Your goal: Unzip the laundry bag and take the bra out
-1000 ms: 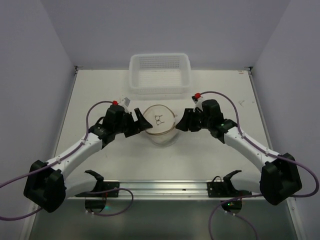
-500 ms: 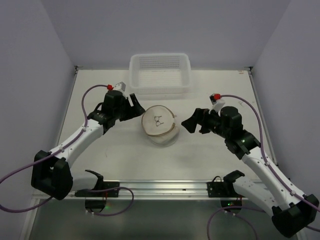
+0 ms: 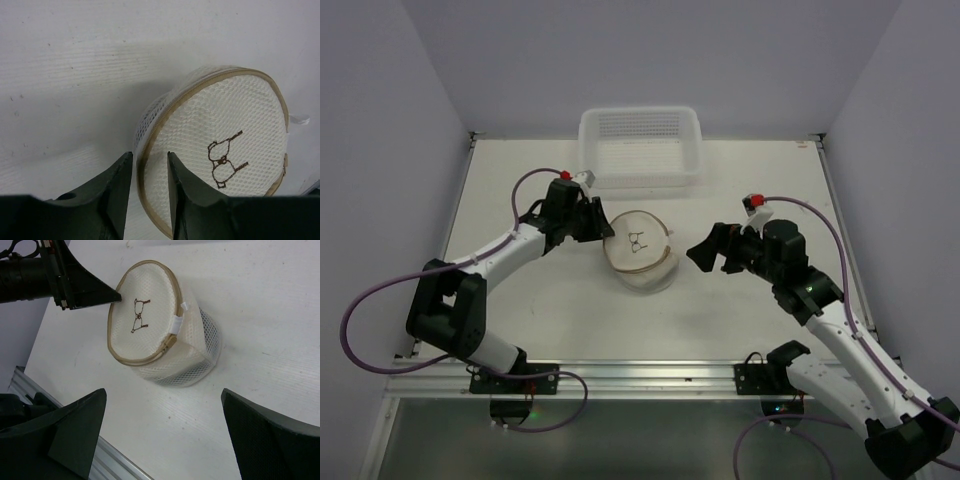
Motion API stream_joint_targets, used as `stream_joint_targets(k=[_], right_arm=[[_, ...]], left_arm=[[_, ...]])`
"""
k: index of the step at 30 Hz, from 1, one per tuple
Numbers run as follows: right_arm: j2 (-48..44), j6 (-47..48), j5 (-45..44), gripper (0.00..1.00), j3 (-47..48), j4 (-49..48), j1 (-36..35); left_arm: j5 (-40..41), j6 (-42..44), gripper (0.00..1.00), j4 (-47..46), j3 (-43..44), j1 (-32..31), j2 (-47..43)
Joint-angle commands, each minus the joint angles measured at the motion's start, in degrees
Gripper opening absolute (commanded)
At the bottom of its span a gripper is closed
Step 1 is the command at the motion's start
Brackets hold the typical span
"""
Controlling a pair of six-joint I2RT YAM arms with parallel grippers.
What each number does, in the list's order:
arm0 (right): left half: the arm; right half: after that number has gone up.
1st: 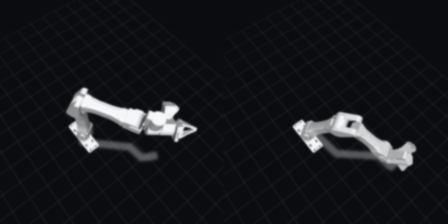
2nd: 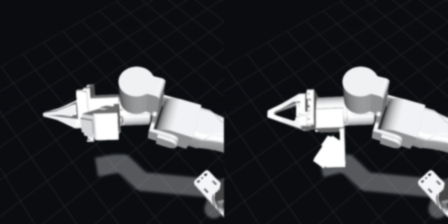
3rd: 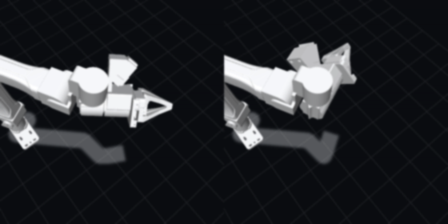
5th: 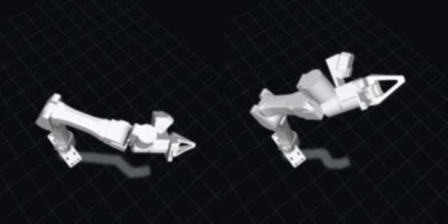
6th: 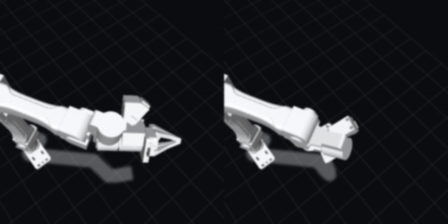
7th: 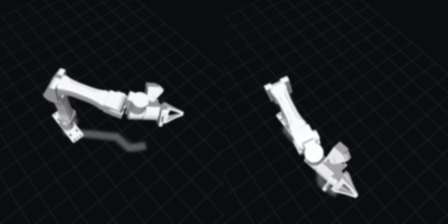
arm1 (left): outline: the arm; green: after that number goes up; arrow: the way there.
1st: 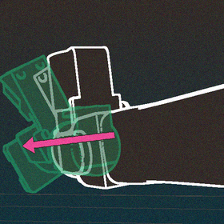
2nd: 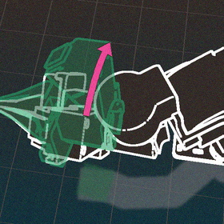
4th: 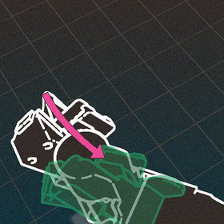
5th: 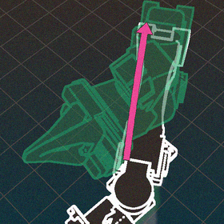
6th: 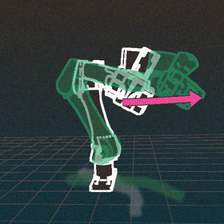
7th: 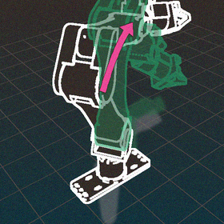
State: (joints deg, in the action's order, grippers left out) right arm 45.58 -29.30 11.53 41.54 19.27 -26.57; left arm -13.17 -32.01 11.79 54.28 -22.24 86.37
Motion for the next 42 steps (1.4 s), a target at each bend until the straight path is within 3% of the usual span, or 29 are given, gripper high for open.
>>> stream_joint_targets(k=[1,9,15,22,31,34,38,40,41,42], right_arm=[[-0.32,0.91,-0.98,0.99,0.03,-0.55,0.2],[1.17,1.7,-1.16,0.99,1.09,-0.63,0.2],[1.0,2.14,-1.6,0.99,2.32,-0.46,0.2],[-2.6,2.23,-5.02,0.99,3.55,1.21,0.2],[-16.74,-0.84,-17.32,0.99,4.6,3.76,0.2],[-23.07,-1.73,-22.5,0.99,4.95,4.72,0.2],[-29.49,-1.46,-27.25,0.99,4.69,6.22,0.2],[-31.59,-1.11,-28.84,0.99,4.6,7.71,0.2],[-31.96,-1.02,-29.02,0.99,4.52,8.24,0.2],[-32.13,-1.28,-29.19,0.99,4.6,9.46,0.2]], left_arm=[[-2.91,2.3,0.36,-3.44,1.27,0.09,-0.23],[-2.3,4.67,0.0,-3.97,2.32,-0.79,-2.25],[-2.57,3.63,0.0,-2.21,7.49,-4.55,-4.54],[-3.18,-0.15,0.08,-2.04,14.17,-9.48,-3.84],[-3.18,-5.34,0.18,-7.91,22.88,-22.57,4.15],[-3.0,-6.13,0.23,-9.76,26.39,-27.58,10.21],[-5.99,-6.14,0.55,-8.98,32.81,-32.07,18.73],[-5.91,-5.52,0.68,-8.37,34.49,-33.22,19.28],[-5.29,-5.26,0.82,-8.1,34.57,-33.13,18.58],[-2.59,-3.86,0.88,-7.67,34.4,-33.22,17.79]])
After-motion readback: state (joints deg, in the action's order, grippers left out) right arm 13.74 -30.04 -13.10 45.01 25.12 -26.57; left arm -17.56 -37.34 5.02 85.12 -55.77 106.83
